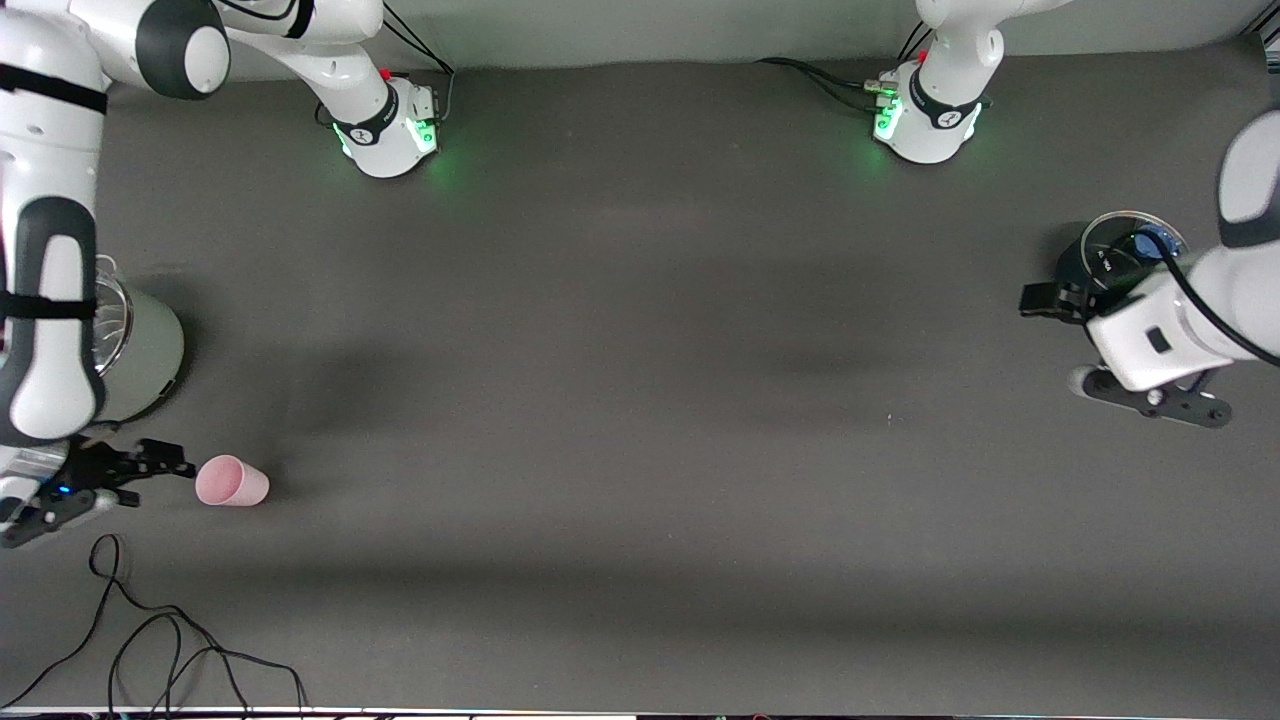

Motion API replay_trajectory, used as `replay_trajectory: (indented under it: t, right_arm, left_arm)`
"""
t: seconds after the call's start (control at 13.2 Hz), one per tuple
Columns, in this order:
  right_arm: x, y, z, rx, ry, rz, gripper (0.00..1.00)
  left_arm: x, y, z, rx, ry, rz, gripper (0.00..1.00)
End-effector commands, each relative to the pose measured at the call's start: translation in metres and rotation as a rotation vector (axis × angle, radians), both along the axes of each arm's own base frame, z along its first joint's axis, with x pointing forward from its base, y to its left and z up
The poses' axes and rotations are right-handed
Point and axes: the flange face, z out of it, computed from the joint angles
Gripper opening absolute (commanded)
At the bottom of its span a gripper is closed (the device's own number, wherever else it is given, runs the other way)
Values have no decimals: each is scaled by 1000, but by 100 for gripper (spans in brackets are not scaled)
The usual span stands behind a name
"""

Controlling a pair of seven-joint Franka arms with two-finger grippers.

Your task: Transfer pink cup from left to right arm

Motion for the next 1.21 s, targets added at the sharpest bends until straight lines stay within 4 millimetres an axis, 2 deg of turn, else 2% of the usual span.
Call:
replay_trajectory:
  t: [0.0, 0.08, 0.23, 0.3, 0.46, 0.53, 0.68, 0.76, 0.83, 0.99, 1.14]
  right_arm:
    - [-20, 44, 83, -39, 72, -50, 100]
    - [-28, 61, 112, -65, 93, -92, 100]
    - [-43, 105, 153, -107, 146, -157, 100]
    - [-53, 121, 175, -119, 150, -195, 100]
    - [-73, 145, 207, -130, 153, -239, 100]
    - [-84, 152, 215, -132, 155, -261, 100]
    - [-104, 161, 219, -134, 162, -295, 100]
    - [-111, 167, 225, -133, 153, -300, 100]
    - [-114, 172, 231, -127, 142, -293, 100]
    - [-117, 177, 242, -127, 122, -289, 100]
    - [-114, 185, 254, -169, 93, -334, 100]
  left_arm:
    - [-4, -7, 9, 33, -16, 46, 100]
    - [-7, -15, 8, 46, -13, 39, 100]
    - [-12, -17, 2, 60, 1, 31, 100]
    - [-11, -12, 3, 58, -1, 29, 100]
    - [-15, -8, 2, 73, -3, 35, 100]
    - [-16, -11, 3, 91, -7, 38, 100]
    - [-16, -9, 2, 123, -12, 53, 100]
    - [-20, -4, 5, 129, -33, 63, 100]
    - [-28, -2, 4, 128, -69, 64, 100]
    - [-56, 1, -12, 123, -146, 55, 100]
    - [-68, 6, -16, 116, -216, 56, 100]
